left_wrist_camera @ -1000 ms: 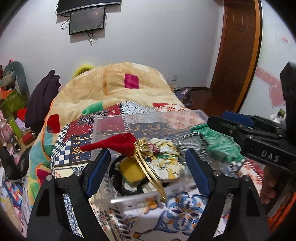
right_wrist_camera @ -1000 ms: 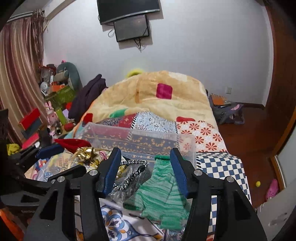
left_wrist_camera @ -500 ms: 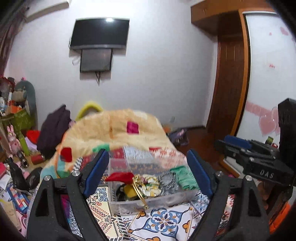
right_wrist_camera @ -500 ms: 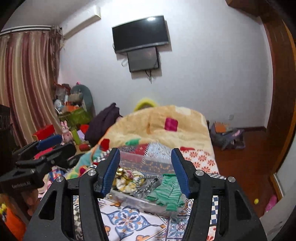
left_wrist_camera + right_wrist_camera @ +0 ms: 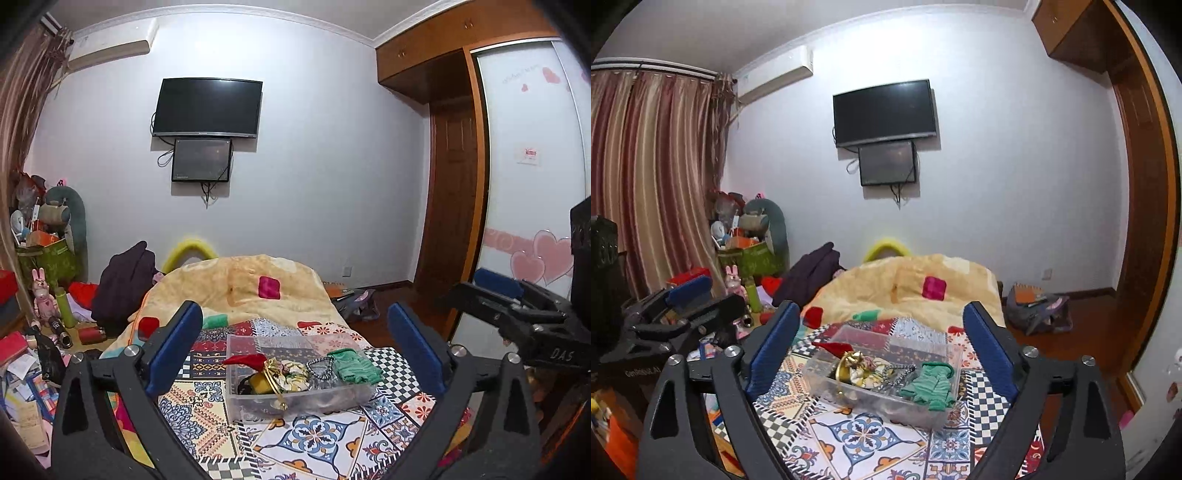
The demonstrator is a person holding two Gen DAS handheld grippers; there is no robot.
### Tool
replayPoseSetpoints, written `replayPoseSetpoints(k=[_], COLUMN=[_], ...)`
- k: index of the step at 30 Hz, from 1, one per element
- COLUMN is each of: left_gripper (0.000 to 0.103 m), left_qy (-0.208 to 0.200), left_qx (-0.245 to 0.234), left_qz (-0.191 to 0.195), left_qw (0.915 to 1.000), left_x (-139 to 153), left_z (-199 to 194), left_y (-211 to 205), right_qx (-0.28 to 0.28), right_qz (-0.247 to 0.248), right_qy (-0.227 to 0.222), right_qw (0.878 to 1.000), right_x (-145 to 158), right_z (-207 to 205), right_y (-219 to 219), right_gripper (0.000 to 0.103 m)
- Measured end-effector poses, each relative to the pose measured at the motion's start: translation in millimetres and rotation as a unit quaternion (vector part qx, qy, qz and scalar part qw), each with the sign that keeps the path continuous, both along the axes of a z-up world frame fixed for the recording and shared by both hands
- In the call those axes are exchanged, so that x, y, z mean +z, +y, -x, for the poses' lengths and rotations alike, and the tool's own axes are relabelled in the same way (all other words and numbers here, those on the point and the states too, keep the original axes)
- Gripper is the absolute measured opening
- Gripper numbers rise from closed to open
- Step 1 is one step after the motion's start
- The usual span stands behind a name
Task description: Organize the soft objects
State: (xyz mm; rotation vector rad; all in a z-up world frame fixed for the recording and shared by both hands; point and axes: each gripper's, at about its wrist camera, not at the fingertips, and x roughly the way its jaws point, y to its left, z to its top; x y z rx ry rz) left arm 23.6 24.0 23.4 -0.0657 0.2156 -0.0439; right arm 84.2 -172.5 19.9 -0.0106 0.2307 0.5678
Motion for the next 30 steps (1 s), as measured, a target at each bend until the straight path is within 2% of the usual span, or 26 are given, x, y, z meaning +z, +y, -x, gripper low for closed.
replayPoseSetpoints(k=[6, 30], left_gripper=[0.102, 0.102], left_qy=[0.003, 0.011], left_qx=[0.002, 0.011], left_qz=[-0.003, -0.01], left_qw=[1.0, 0.9998], left_x=[-5, -10], left_z=[8, 6], left_y=[-2, -5], right_qx=[0.004, 0.011], right_qz=[-0.002, -0.01], right_qy=[-0.012, 0.001], right_qw=[1.0, 1.0], right_x=[0, -12], right_z=[3, 9], right_y=[4, -5], right_gripper=[0.097, 0.097])
